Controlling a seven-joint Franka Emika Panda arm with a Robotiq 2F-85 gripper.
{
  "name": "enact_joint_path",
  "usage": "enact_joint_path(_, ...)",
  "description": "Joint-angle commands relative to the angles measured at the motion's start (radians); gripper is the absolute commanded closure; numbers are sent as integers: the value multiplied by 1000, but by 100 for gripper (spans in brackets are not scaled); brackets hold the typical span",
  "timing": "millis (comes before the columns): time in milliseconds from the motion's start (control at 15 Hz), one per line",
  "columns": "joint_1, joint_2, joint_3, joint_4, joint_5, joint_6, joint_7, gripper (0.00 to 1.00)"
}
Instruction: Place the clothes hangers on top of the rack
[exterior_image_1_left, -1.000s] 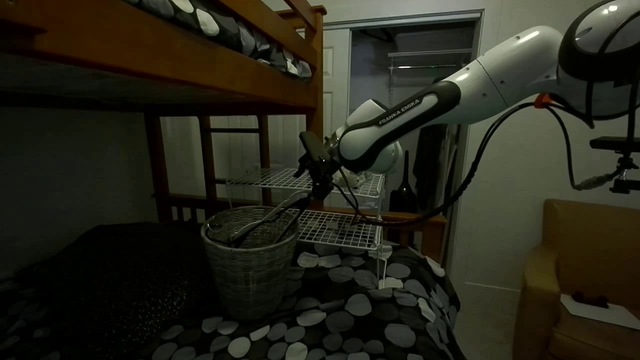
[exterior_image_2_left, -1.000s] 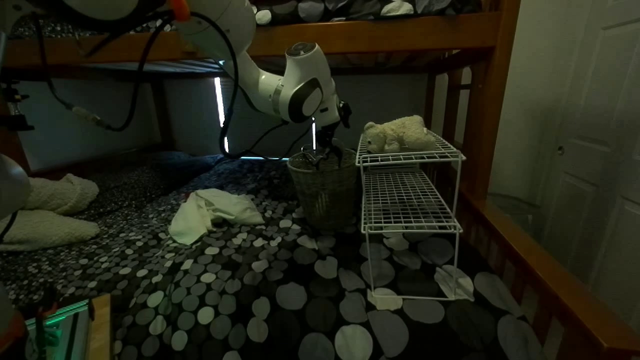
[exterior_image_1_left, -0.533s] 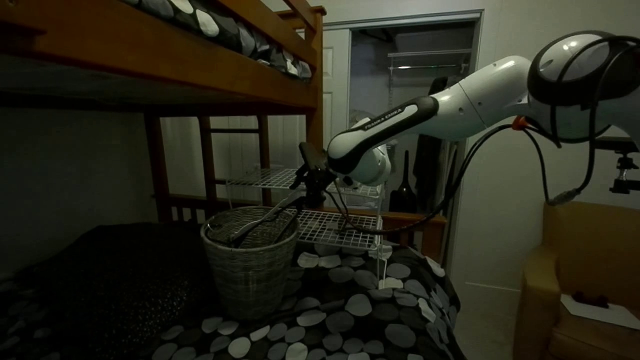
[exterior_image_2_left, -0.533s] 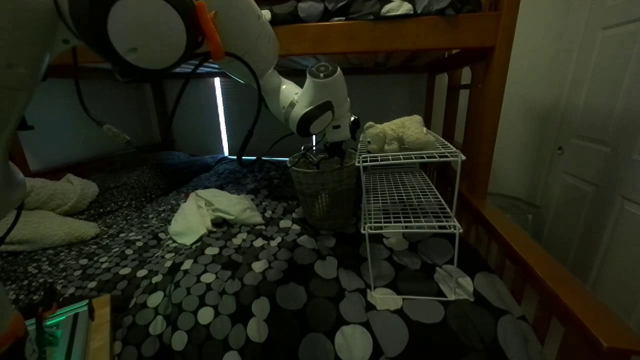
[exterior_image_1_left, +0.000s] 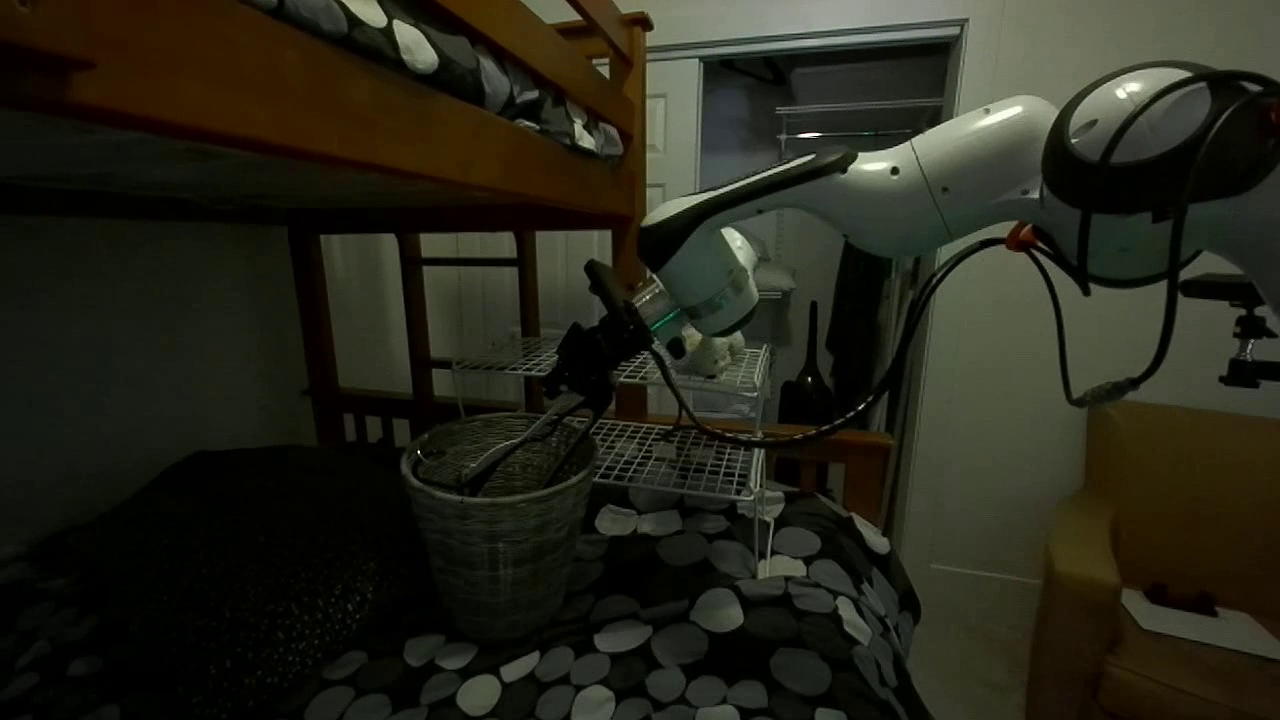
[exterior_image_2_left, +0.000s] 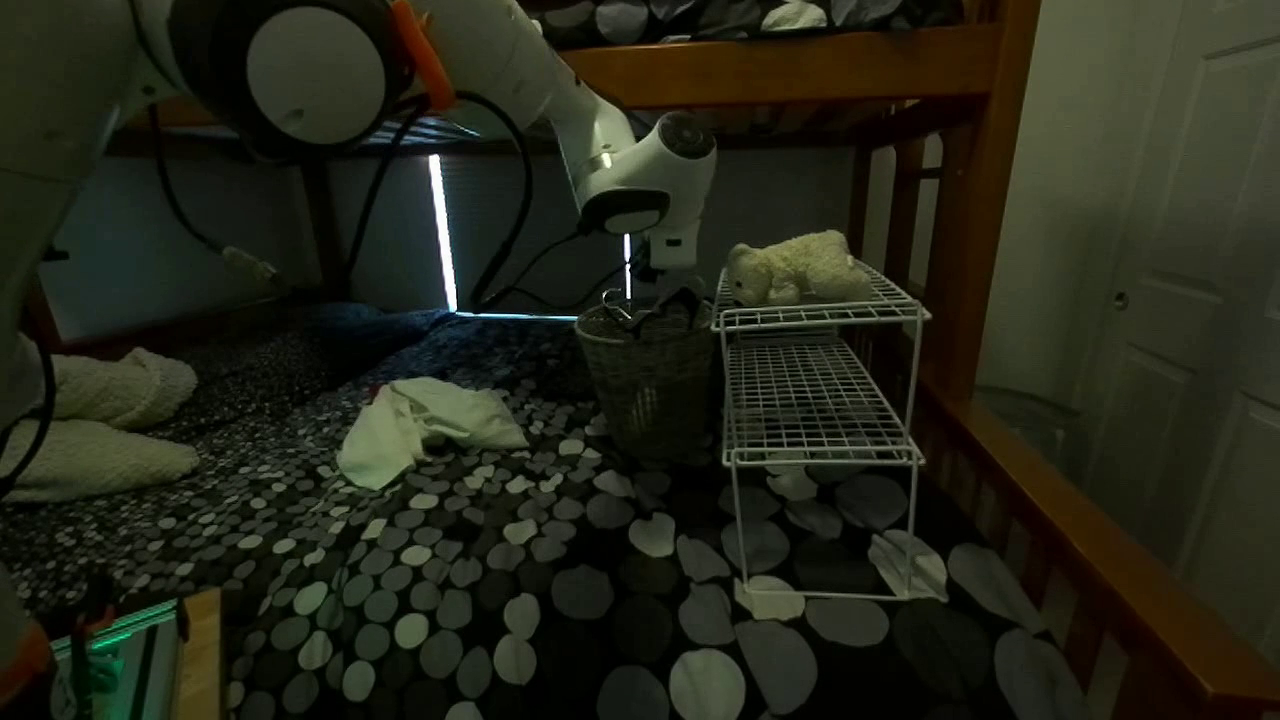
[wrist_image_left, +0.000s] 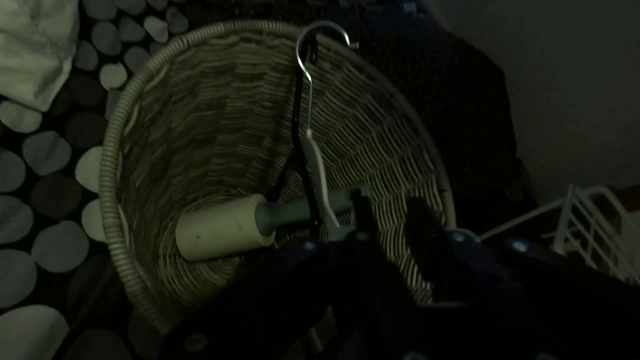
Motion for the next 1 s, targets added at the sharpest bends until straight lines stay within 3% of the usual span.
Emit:
enact_joint_path(0,12,-97,-59,-8,231,-153,-169,100)
enact_joint_path(200,36,-203,-135,-36,466,-250,-319,100)
enact_joint_path(333,118,-270,-261,-64,527,-264,-328,100)
enact_joint_path(400,191,-299,-349,-88,463,-217,-294,74)
enact_joint_path(467,247,-311,-414,-98,453,-206,-300,73)
enact_joint_path(667,377,-334,-549,-163,351,-172,-289,50)
enact_joint_path(933,491,-347,-655,-247,174,-31,-239,21)
